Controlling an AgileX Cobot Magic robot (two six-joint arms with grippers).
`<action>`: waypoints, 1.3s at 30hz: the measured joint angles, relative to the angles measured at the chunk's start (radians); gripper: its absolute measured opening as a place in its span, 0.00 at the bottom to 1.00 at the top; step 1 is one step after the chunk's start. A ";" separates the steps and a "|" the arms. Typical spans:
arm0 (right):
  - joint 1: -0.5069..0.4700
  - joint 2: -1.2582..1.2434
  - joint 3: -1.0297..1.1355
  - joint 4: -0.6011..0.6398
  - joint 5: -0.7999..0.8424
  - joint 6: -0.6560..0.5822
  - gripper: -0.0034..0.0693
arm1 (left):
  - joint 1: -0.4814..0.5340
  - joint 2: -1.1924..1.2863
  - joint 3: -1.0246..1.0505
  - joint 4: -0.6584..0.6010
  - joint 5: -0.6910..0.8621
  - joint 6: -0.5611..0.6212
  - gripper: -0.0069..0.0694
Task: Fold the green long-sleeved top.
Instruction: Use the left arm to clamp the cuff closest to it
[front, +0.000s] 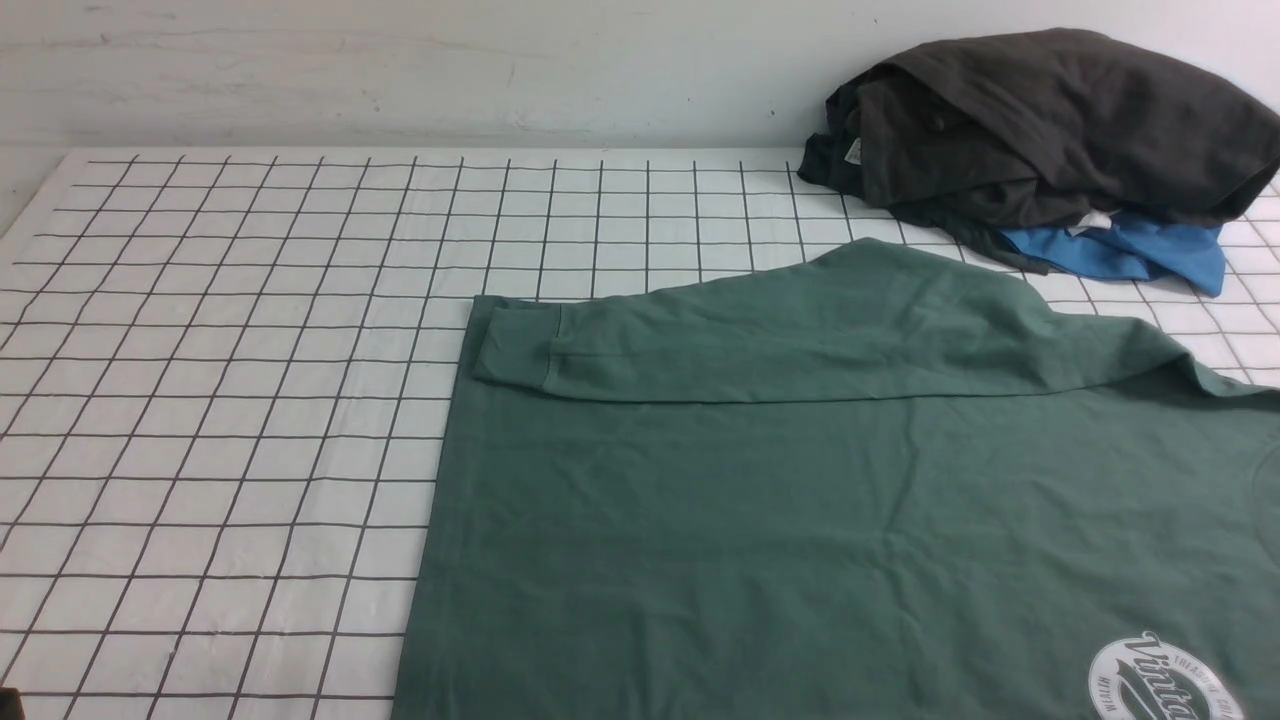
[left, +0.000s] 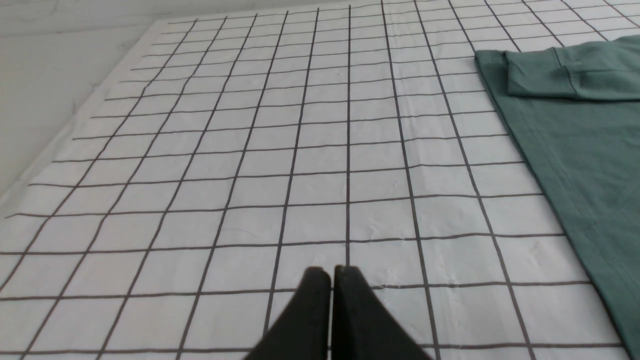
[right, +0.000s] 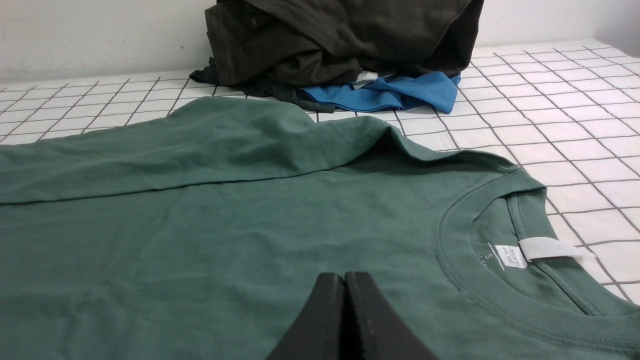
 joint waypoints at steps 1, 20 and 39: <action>0.000 0.000 0.000 -0.004 0.000 0.000 0.03 | 0.000 0.000 0.000 0.000 0.000 0.000 0.08; 0.000 0.000 0.000 -0.028 0.002 0.012 0.03 | 0.000 0.000 0.000 0.004 -0.001 0.001 0.08; 0.000 0.000 -0.001 0.716 0.015 0.321 0.03 | 0.000 0.000 0.001 -0.849 -0.086 -0.453 0.08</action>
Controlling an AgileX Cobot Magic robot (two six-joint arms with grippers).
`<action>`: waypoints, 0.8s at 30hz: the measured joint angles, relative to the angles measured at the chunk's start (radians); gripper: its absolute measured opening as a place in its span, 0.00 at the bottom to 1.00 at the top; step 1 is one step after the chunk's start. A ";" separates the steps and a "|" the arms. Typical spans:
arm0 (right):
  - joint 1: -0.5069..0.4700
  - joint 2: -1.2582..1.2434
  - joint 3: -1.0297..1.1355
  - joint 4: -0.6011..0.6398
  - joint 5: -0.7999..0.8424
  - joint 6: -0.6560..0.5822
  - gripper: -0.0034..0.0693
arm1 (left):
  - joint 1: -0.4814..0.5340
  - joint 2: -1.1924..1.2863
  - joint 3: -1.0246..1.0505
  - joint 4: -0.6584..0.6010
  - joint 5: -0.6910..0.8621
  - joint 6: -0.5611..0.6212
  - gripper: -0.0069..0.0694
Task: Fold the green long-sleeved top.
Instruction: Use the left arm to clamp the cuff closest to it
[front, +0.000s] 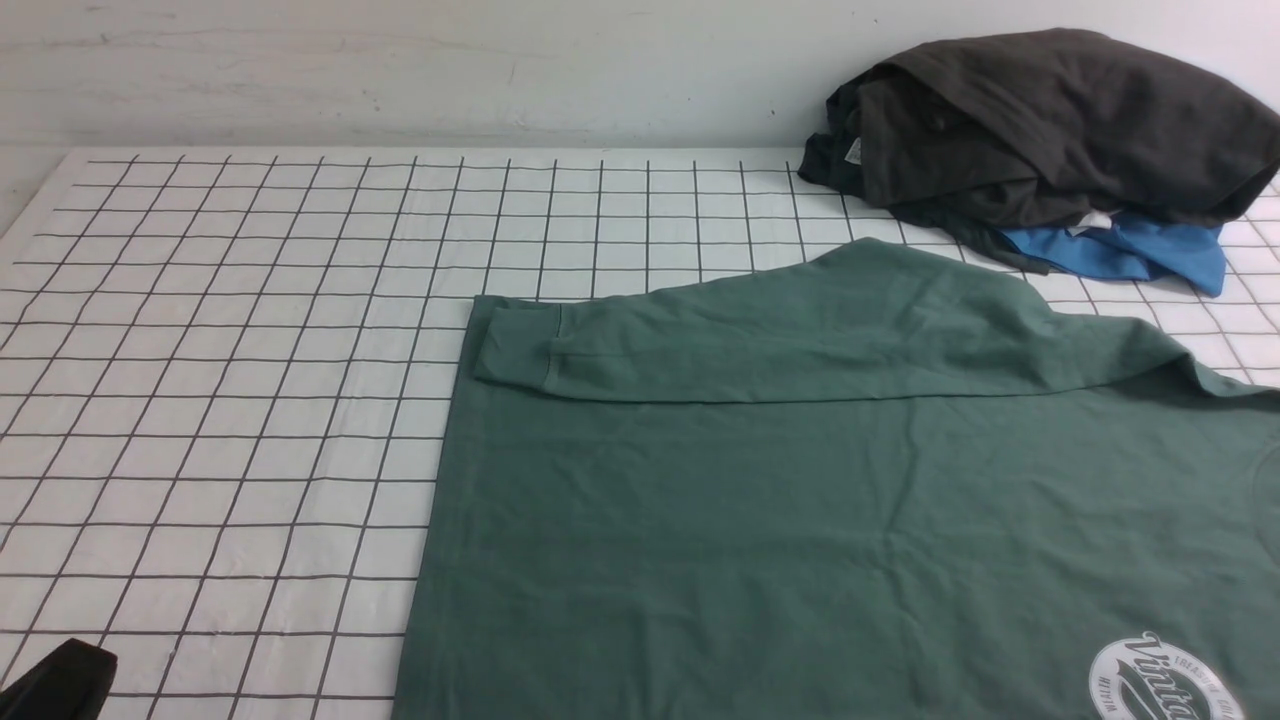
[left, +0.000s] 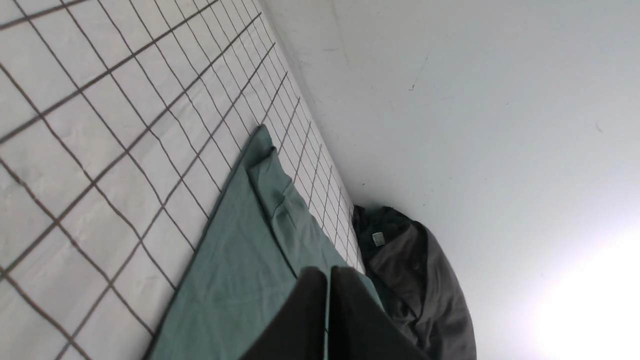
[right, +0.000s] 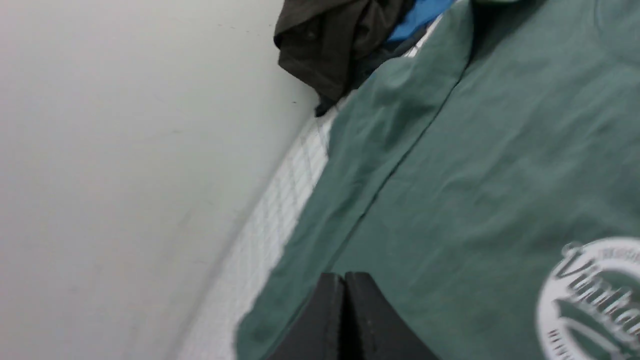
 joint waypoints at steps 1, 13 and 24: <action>0.000 0.000 -0.001 0.073 -0.002 0.012 0.03 | 0.000 0.000 0.000 -0.009 -0.001 0.000 0.08; 0.000 0.000 0.000 0.202 -0.058 -0.048 0.03 | 0.000 0.000 -0.084 0.008 0.011 0.435 0.08; 0.000 0.150 -0.249 0.184 -0.142 -0.798 0.03 | -0.008 0.482 -0.597 0.470 0.533 0.766 0.08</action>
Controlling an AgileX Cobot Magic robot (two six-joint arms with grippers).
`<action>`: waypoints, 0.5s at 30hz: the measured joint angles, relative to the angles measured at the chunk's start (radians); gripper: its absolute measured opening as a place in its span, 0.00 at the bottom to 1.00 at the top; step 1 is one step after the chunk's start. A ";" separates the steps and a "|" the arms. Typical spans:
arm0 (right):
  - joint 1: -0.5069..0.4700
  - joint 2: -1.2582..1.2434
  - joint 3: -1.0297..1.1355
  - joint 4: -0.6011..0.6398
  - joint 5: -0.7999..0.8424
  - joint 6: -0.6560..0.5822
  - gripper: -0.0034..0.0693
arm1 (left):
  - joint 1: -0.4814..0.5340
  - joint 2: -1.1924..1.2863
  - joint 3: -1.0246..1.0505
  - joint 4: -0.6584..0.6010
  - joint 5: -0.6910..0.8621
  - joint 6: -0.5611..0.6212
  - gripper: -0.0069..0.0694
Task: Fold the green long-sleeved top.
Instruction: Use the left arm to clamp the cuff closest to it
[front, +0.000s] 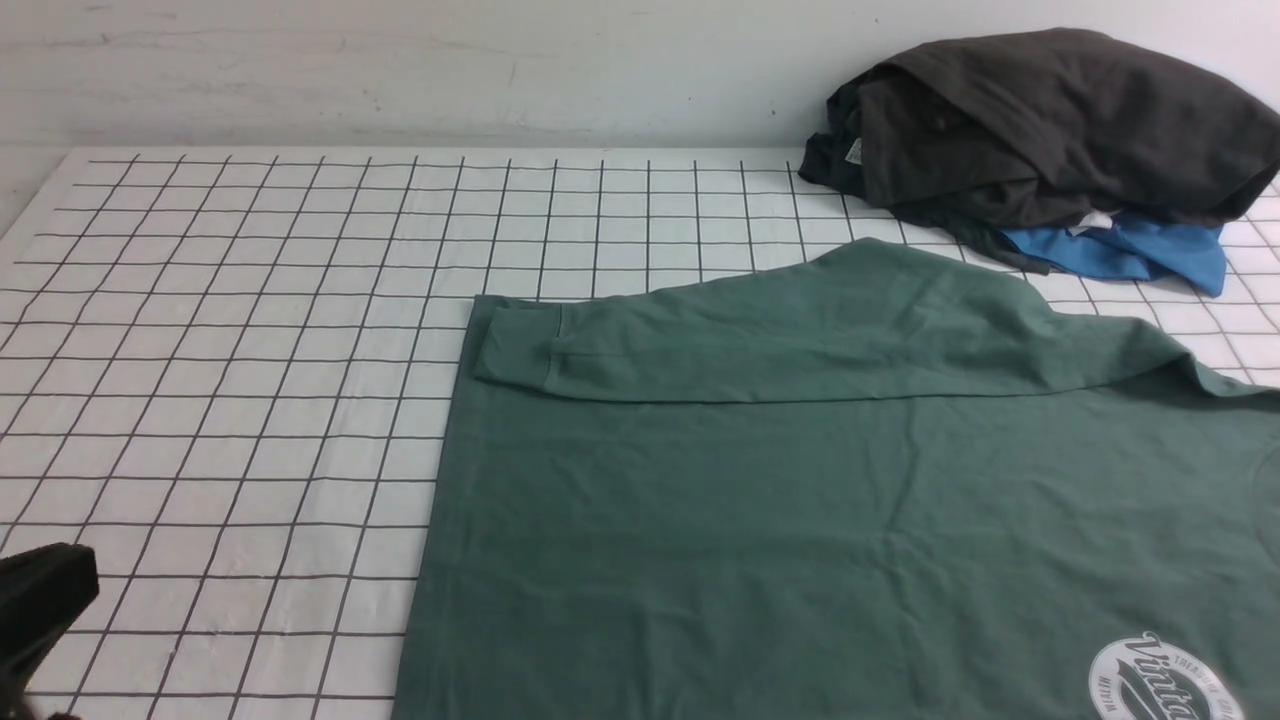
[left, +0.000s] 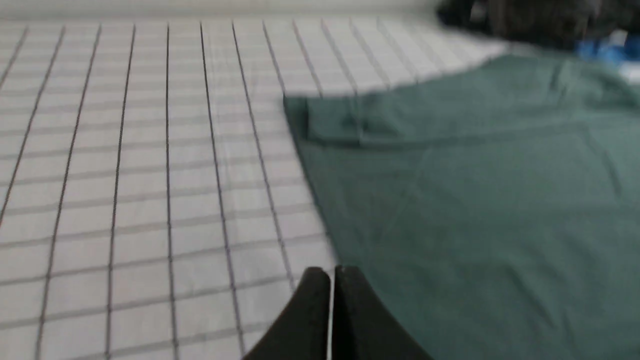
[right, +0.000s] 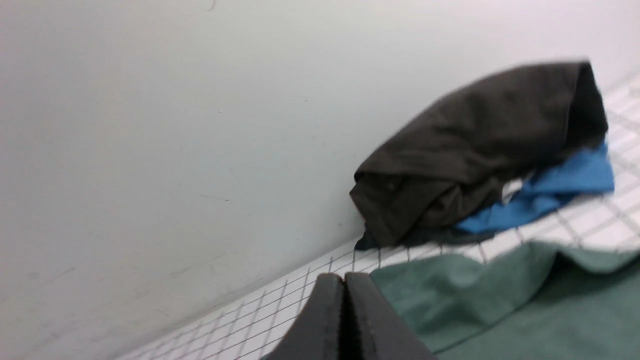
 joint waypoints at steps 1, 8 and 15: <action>0.000 0.050 -0.053 -0.015 0.018 -0.070 0.03 | -0.015 0.066 -0.062 0.064 0.075 -0.019 0.08; 0.014 0.422 -0.384 -0.163 0.429 -0.236 0.03 | -0.258 0.359 -0.303 0.295 0.347 -0.138 0.08; 0.195 0.727 -0.522 -0.369 0.889 -0.144 0.03 | -0.512 0.560 -0.215 0.283 0.354 -0.172 0.10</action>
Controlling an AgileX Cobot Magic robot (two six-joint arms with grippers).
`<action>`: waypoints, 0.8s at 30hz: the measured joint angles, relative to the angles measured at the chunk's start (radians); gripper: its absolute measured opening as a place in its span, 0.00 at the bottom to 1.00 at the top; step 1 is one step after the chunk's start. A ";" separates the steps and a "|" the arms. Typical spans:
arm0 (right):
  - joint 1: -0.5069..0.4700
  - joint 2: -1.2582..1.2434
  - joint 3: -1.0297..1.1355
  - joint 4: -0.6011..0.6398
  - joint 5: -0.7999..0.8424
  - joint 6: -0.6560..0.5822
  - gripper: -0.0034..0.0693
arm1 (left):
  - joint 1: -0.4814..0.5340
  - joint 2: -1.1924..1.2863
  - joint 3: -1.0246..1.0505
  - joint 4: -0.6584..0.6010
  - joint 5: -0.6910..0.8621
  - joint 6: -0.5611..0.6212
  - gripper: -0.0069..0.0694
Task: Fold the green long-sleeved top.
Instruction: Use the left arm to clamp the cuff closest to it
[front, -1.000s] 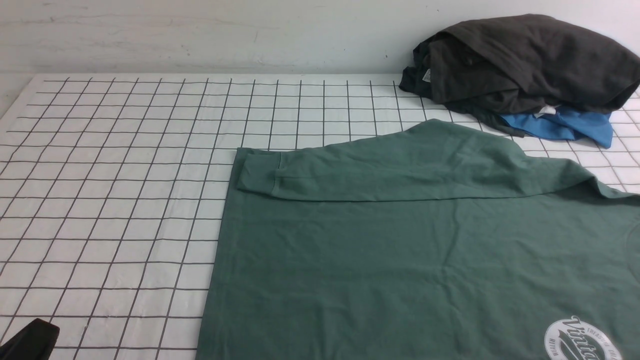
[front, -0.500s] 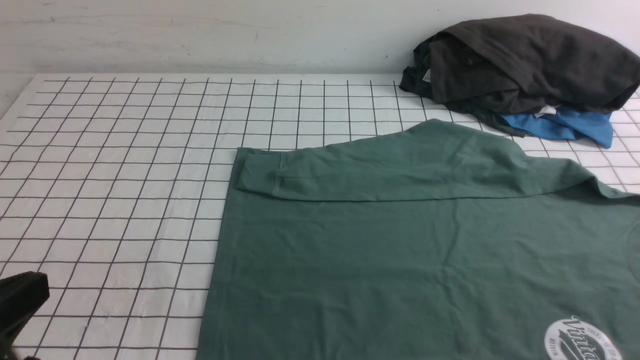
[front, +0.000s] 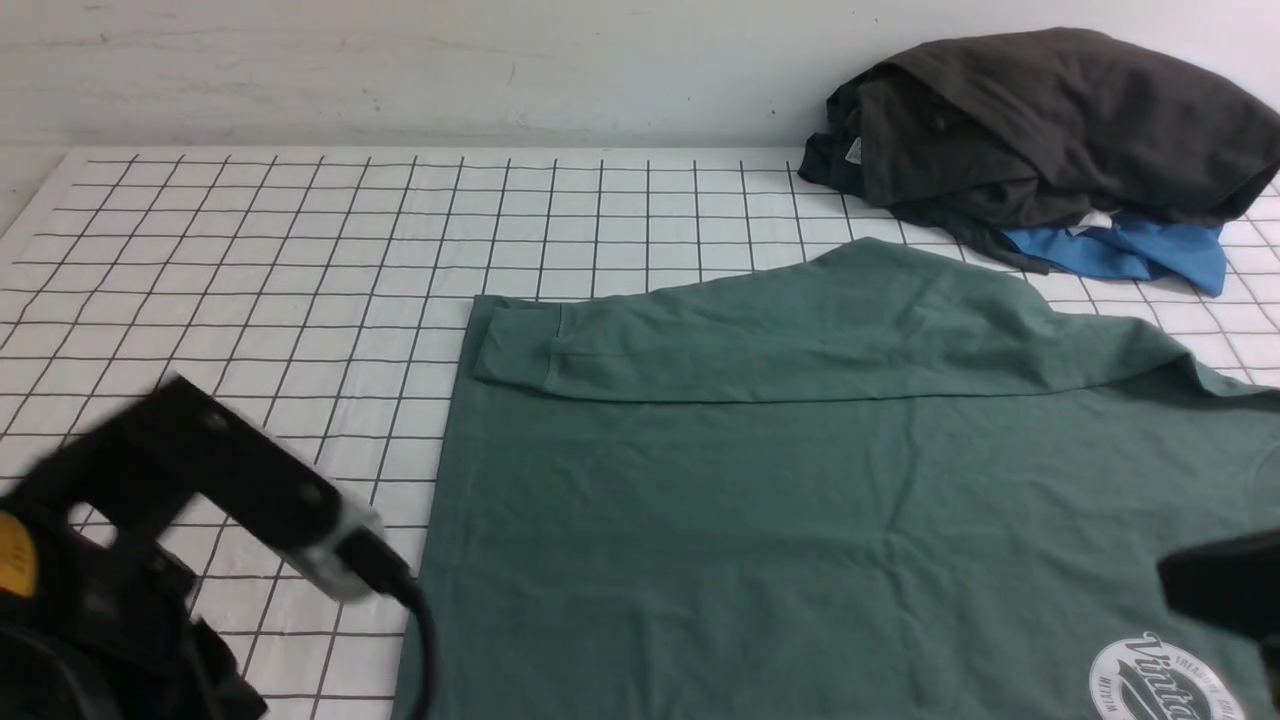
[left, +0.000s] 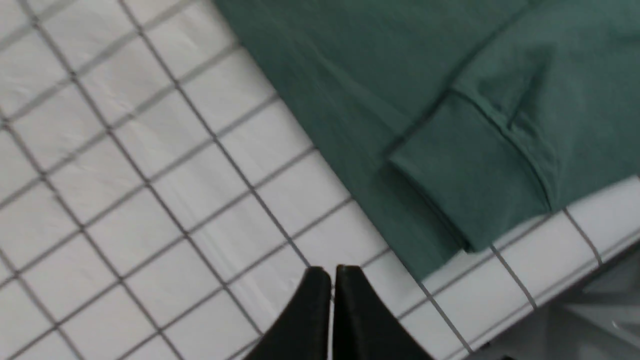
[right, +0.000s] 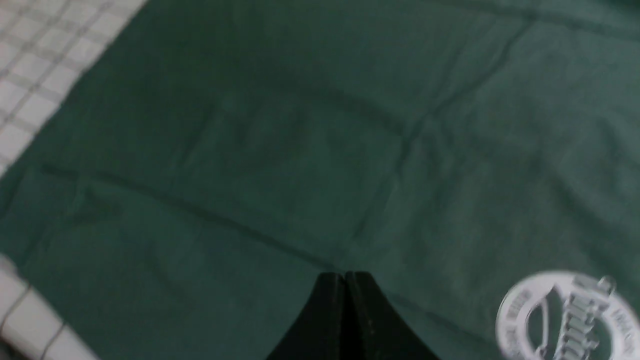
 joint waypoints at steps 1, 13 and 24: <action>0.034 0.026 -0.006 -0.030 0.044 0.019 0.03 | -0.023 0.026 0.029 -0.007 -0.013 0.000 0.12; 0.204 0.090 -0.010 -0.213 0.125 0.101 0.03 | -0.235 0.278 0.139 -0.074 -0.309 -0.008 0.71; 0.204 0.090 -0.010 -0.213 0.109 0.101 0.03 | -0.241 0.536 0.045 -0.049 -0.362 -0.021 0.81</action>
